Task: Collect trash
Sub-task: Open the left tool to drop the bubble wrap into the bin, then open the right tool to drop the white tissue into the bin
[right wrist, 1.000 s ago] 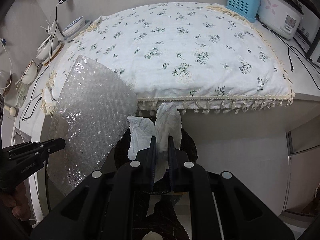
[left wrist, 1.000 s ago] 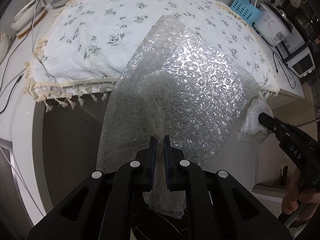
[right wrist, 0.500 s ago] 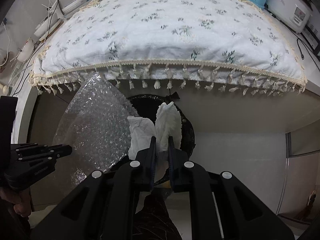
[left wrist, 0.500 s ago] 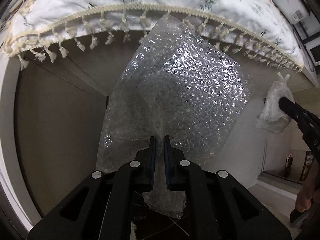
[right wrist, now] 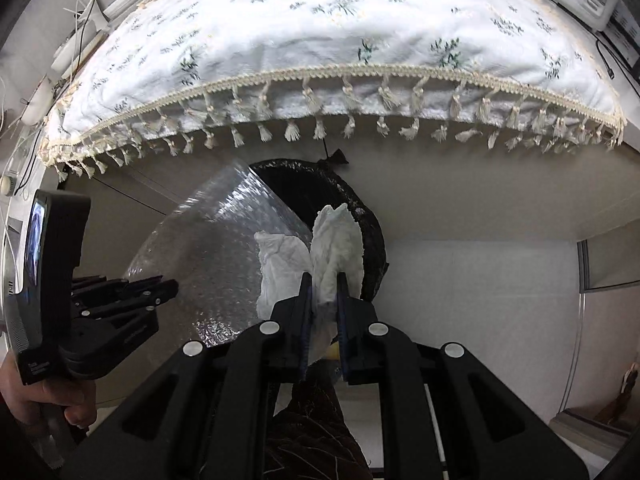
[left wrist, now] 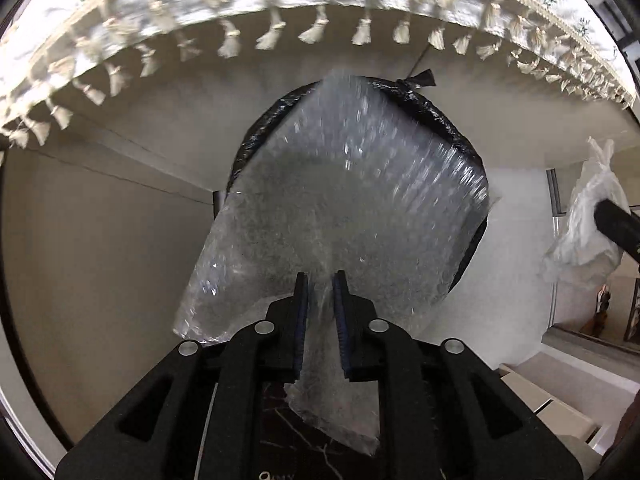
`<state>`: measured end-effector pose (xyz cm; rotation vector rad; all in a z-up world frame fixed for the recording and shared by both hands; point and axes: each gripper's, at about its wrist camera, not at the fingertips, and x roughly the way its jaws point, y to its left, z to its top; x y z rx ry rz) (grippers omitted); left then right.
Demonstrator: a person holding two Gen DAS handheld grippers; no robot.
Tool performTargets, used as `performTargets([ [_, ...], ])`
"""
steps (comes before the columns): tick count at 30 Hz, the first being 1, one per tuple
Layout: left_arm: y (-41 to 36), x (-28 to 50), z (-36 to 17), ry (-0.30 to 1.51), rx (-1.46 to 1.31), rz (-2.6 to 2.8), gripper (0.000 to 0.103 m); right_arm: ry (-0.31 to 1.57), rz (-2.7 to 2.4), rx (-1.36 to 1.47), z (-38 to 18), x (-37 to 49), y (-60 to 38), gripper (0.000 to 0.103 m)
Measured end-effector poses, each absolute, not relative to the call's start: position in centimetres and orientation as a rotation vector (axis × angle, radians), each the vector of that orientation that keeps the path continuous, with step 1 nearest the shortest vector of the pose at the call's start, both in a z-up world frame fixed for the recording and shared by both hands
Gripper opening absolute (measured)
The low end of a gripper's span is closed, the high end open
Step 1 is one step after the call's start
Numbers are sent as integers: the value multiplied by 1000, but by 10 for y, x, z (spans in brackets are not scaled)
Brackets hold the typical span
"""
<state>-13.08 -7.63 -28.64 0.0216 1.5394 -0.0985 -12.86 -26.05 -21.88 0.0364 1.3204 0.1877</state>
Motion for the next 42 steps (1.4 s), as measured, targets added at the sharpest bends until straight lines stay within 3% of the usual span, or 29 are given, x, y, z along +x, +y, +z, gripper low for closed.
performTargets([
  [5,-81,-132,-289,1497,17,-113,18,1344,183,34,-228,-128,-262,10],
  [8,-78,-128,-283,1458,8,-110,28,1358,187,34,-234,-124,-259,10],
  [12,-72,-121,-268,1394,-24,-90,57,1367,202,29,-238,-117,-249,10],
  [20,-40,-127,-222,1239,-77,-60,95,1379,257,7,-251,-104,-221,11],
  [31,-15,-127,-215,1241,-93,-42,97,1383,281,-32,-263,-93,-197,16],
  [35,-13,-125,-219,1244,-102,-38,97,1374,260,-28,-262,-89,-199,36],
  [42,-9,-124,-219,1248,-107,-33,97,1363,243,-16,-259,-85,-204,53],
])
